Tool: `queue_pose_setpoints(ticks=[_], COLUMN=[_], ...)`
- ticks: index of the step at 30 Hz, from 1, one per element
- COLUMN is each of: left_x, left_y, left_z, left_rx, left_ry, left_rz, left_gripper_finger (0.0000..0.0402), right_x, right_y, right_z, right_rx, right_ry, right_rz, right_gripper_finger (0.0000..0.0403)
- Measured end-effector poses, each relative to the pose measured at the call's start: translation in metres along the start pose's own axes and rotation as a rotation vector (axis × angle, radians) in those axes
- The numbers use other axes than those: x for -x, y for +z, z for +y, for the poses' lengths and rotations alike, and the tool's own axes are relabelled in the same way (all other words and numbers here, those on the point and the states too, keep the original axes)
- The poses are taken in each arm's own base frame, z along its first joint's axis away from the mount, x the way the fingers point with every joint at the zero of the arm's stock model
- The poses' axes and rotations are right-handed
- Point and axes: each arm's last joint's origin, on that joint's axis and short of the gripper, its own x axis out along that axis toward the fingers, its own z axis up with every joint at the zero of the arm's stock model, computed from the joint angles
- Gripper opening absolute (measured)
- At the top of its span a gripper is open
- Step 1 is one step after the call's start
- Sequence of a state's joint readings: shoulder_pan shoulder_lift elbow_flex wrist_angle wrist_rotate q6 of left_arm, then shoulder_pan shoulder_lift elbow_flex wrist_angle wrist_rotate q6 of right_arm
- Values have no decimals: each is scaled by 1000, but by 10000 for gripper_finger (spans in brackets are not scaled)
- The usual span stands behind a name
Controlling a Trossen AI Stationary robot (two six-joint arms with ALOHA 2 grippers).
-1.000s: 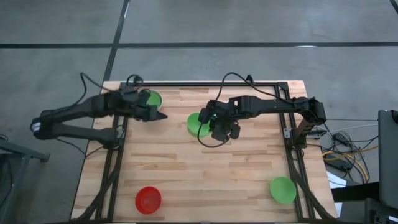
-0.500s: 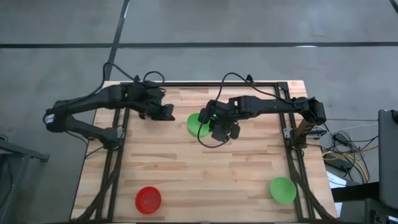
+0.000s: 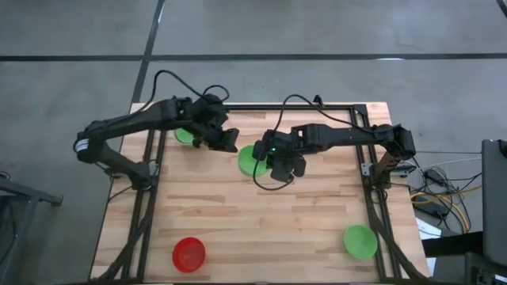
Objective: Nest bowls inside each other
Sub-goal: Stack the top green bowl on the stacked green bowl
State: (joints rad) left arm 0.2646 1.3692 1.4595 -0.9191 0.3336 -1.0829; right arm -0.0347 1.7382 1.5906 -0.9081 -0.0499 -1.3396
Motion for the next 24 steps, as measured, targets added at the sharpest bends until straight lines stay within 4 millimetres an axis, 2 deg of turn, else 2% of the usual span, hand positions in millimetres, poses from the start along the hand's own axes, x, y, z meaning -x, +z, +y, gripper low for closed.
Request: queue_pose_setpoints(ticks=[8,24], left_x=[-20,-36], left_y=[5,8], left_z=[1,5], left_rx=[47,92], left_ry=[41,82], left_rz=[108,148], left_gripper_finger=[92,92], right_x=[-1,-7], right_y=[0,-1], right_z=[1,2], right_rx=[12,103], right_ry=[2,-10], right_rz=[0,-3], right_gripper_finger=[8,8])
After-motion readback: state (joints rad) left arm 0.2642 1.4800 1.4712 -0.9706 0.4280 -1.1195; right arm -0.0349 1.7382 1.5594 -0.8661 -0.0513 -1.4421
